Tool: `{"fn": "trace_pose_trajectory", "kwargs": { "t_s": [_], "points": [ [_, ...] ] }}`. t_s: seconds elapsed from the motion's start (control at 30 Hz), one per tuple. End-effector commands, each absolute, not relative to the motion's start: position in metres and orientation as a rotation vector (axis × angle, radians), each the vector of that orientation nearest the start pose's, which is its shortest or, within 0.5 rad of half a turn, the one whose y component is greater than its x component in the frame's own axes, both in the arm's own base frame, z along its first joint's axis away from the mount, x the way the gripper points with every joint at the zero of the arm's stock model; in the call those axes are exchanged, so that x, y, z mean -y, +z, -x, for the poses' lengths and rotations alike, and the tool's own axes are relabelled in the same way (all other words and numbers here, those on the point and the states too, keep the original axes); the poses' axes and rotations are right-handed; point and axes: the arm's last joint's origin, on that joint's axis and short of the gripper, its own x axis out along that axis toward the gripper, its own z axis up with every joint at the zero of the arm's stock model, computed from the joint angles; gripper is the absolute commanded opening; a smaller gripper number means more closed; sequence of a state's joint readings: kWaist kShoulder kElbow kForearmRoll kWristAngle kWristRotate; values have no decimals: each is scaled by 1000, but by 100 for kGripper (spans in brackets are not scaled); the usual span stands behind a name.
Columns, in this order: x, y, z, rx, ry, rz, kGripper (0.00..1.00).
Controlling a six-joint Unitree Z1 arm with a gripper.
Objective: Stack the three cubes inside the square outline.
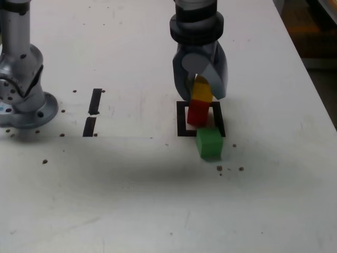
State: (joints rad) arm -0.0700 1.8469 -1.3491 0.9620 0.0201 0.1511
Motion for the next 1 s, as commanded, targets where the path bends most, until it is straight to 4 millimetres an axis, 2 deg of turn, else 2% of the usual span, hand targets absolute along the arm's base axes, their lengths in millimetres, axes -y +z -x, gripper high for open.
{"fn": "trace_pose_trajectory", "kwargs": {
  "t_s": [0.0, 0.43, 0.83, 0.97],
  "points": [
    [22, 270, -324, -1451, -152, -185, 24],
    [23, 268, -320, -1471, -177, -155, 56],
    [24, 268, -321, -1466, -184, -149, 71],
    [23, 269, -320, -1463, -186, -153, 80]
  ]
}}
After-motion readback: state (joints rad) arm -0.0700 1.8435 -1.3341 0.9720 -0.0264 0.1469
